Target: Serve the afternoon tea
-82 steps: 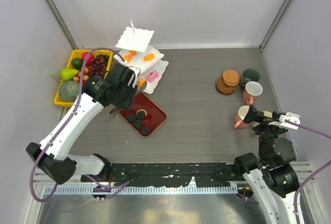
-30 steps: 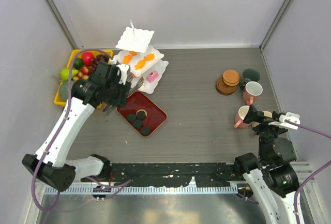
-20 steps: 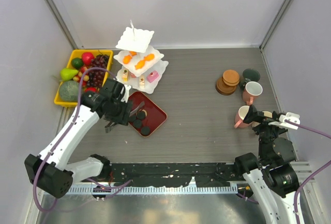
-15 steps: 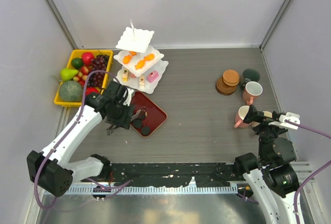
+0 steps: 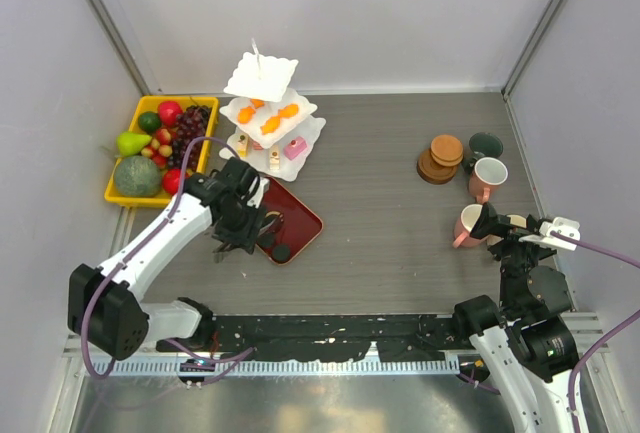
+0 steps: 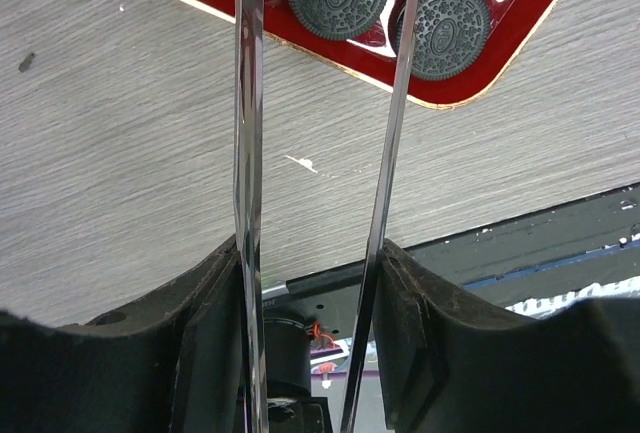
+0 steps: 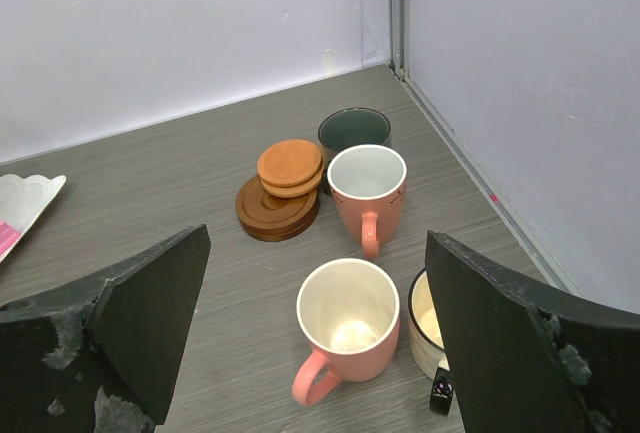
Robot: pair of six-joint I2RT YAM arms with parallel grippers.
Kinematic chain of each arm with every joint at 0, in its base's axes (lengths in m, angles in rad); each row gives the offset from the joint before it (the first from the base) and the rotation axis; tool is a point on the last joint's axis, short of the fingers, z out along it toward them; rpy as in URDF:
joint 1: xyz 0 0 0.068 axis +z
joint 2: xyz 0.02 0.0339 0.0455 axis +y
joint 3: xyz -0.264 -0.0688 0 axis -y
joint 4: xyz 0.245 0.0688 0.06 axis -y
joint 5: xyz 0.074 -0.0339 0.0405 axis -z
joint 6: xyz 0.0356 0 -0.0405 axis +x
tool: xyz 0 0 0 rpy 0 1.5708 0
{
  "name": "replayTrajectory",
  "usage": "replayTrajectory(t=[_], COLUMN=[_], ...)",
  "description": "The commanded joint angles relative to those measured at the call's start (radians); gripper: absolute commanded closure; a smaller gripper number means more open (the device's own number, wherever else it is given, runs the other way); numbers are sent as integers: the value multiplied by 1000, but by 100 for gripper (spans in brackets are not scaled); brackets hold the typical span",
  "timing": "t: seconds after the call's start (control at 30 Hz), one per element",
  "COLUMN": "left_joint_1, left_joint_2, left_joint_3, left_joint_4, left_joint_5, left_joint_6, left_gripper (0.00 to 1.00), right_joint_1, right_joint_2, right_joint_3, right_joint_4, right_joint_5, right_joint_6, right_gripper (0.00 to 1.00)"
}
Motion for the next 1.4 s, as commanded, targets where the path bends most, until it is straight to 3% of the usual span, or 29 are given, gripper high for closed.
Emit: replayTrajectory(t=[0.0, 0.23, 0.7, 0.93, 1.37], left_joint_1=[-10, -17, -80, -96, -85], left_joint_2=[17, 28, 60, 68, -49], left_joint_3=[-2, 6, 43, 81, 240], left_joint_4=[28, 8, -29, -36, -131], left_joint_5=[-36, -92, -46, -46, -124], left_joint_6=[0, -6, -8, -12, 9], left_gripper=[47, 46, 48, 57, 61], right_joint_1=[5, 5, 5, 5, 3], right_joint_2=[14, 16, 9, 11, 11], right_joint_3=[0, -2, 0, 1, 0], right_joint_4=[42, 41, 41, 42, 41], right_joint_5=[17, 17, 17, 18, 20], right_joint_6=[-13, -15, -15, -15, -15], right_gripper=[5, 5, 4, 4, 5])
